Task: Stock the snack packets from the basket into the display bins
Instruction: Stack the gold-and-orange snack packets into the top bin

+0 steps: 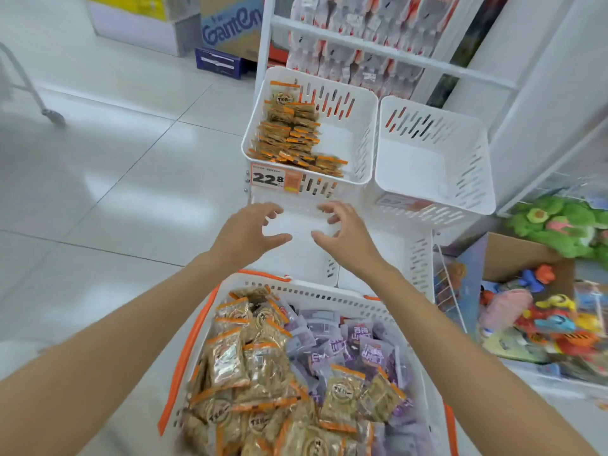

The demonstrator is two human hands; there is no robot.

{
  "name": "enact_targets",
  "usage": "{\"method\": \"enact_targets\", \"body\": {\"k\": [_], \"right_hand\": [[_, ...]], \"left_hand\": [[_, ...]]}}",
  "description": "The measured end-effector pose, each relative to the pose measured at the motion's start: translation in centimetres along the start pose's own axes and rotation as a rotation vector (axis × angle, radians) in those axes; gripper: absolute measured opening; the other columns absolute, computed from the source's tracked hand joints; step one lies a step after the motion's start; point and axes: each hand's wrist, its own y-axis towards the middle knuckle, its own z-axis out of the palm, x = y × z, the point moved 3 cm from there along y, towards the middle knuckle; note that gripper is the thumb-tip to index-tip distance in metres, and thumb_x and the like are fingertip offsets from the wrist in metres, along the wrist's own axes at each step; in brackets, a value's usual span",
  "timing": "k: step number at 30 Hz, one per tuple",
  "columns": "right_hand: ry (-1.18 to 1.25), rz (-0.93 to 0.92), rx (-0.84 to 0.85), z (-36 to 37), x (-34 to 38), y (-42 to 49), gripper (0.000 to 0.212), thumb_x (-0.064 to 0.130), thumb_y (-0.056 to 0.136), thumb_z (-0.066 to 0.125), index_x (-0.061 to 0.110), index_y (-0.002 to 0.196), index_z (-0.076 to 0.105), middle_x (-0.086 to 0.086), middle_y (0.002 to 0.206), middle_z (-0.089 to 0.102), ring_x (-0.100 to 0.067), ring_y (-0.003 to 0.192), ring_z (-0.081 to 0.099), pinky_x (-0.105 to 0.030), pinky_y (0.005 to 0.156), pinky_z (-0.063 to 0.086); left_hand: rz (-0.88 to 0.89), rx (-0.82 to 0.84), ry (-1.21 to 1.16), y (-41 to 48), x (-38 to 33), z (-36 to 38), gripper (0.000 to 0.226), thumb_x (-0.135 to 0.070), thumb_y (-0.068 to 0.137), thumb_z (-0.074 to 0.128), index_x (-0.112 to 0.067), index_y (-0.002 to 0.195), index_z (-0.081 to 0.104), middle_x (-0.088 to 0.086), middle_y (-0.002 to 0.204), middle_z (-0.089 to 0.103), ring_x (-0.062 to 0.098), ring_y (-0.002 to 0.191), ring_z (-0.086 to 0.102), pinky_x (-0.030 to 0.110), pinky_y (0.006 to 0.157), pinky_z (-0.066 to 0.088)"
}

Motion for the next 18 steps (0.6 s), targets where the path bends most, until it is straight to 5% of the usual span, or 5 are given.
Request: {"method": "enact_targets", "body": {"k": [4,10,14,18], "right_hand": [[-0.107,0.105,0.361,6.2,-3.5,-7.1,0.055,0.032,0.090,0.069,0.025,0.139,0.046,-0.001,0.143,0.043,-0.018,0.126,0.046,-0.031,0.099,0.042],[0.100,0.277,0.733,15.9,-6.1,-12.0,0.122,0.055,0.072,0.081,0.035,0.156,-0.005,0.010,0.165,0.000,-0.018,0.150,0.014,-0.044,0.118,0.029],[-0.025,0.316,0.678,17.9,-7.1,-12.1,0.114,0.043,0.072,0.085,0.018,0.157,0.014,-0.003,0.163,0.015,-0.026,0.146,0.025,-0.044,0.115,0.034],[0.146,0.425,0.648,16.7,-7.0,-11.2,0.094,0.029,0.079,0.082,0.016,0.153,0.026,-0.006,0.155,0.032,-0.028,0.137,0.038,-0.037,0.104,0.041]], "left_hand": [[-0.200,0.047,-0.151,-7.1,4.4,2.2,0.047,-0.040,0.080,0.077,-0.025,0.121,0.059,-0.006,0.111,0.058,0.015,0.097,0.057,0.027,0.080,0.048],[-0.333,0.067,-0.264,-13.2,8.6,3.2,0.040,-0.037,0.080,0.078,-0.027,0.115,0.060,-0.003,0.112,0.059,0.016,0.095,0.059,0.023,0.072,0.050],[-0.355,0.079,-0.301,-14.8,9.2,3.3,0.041,-0.036,0.081,0.078,-0.026,0.117,0.061,-0.003,0.112,0.060,0.017,0.094,0.061,0.035,0.079,0.057],[-0.375,0.109,-0.297,-15.5,9.2,3.7,0.042,-0.031,0.084,0.076,-0.021,0.122,0.062,-0.002,0.114,0.060,0.016,0.095,0.062,0.026,0.075,0.053]]}}
